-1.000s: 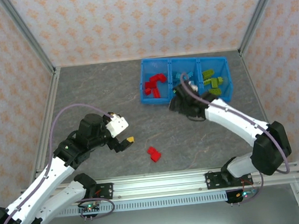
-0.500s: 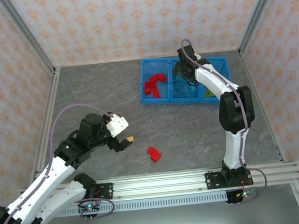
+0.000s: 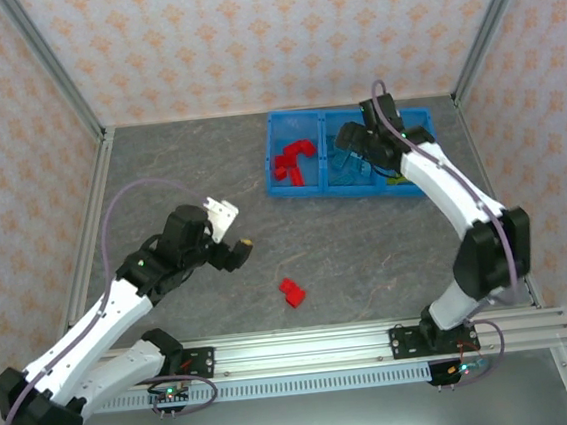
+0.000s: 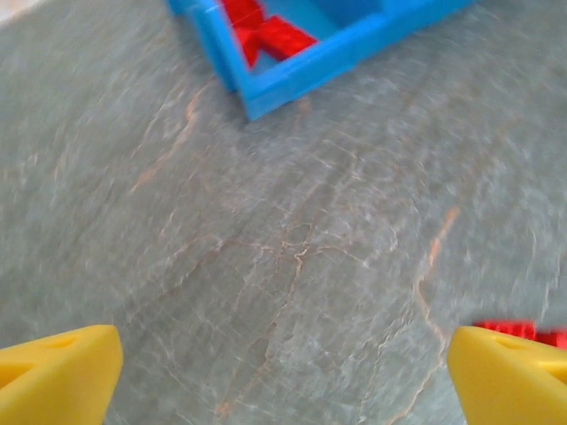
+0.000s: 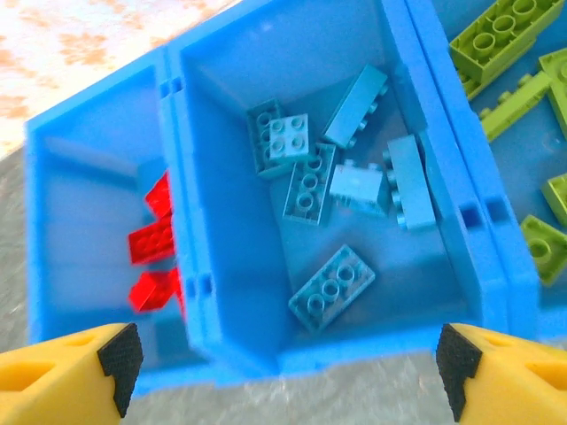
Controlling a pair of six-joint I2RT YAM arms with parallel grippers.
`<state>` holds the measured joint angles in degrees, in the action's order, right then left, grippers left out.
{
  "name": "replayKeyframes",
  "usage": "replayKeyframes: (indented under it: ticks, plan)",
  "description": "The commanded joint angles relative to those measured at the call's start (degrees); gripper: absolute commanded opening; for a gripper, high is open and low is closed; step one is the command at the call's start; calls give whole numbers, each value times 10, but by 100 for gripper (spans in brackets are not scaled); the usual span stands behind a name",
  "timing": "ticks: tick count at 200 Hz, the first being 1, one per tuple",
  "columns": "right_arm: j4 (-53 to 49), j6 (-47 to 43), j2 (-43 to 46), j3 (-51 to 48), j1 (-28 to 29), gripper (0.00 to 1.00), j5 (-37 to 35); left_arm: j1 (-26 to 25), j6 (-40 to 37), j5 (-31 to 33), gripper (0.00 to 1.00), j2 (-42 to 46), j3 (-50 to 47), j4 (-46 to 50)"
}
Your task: Sort the legos into containers by color
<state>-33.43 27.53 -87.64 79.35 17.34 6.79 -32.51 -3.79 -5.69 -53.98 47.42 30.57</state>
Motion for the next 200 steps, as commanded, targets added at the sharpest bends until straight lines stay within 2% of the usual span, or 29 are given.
replayKeyframes:
  ticks: [1, 20, 41, 56, 78, 101, 122, 184, 200]
  plan:
    - [-9, -14, 75, -42, 6, 89, 10, 2, 290, 60, 93, -45, 61, 60]
    - [-28, -22, 110, -63, 6, 90, -10, -29, 456, 51, 91, -55, 29, 37]
    - [-37, -23, 117, -62, 6, 90, -3, -97, 633, 101, 87, -54, -7, 21]
    - [-35, -20, 108, -54, 6, 90, 12, -140, 742, 117, 84, -70, -15, 38]
    - [-29, -14, 88, -43, 6, 90, 24, -201, 856, 88, 82, -114, -23, 15]
    - [-21, -5, 72, -41, 6, 90, 36, -266, 926, 83, 81, -183, -4, 3]
    - [-18, 0, 72, -44, 7, 90, 39, -290, 966, 52, 81, -247, 16, 2]
    - [-29, -12, 100, -56, 7, 90, 12, -300, 985, -26, 82, -384, 49, -76]
    - [-33, -17, 108, -59, 7, 90, 5, -300, 990, -37, 75, -401, 49, -88]
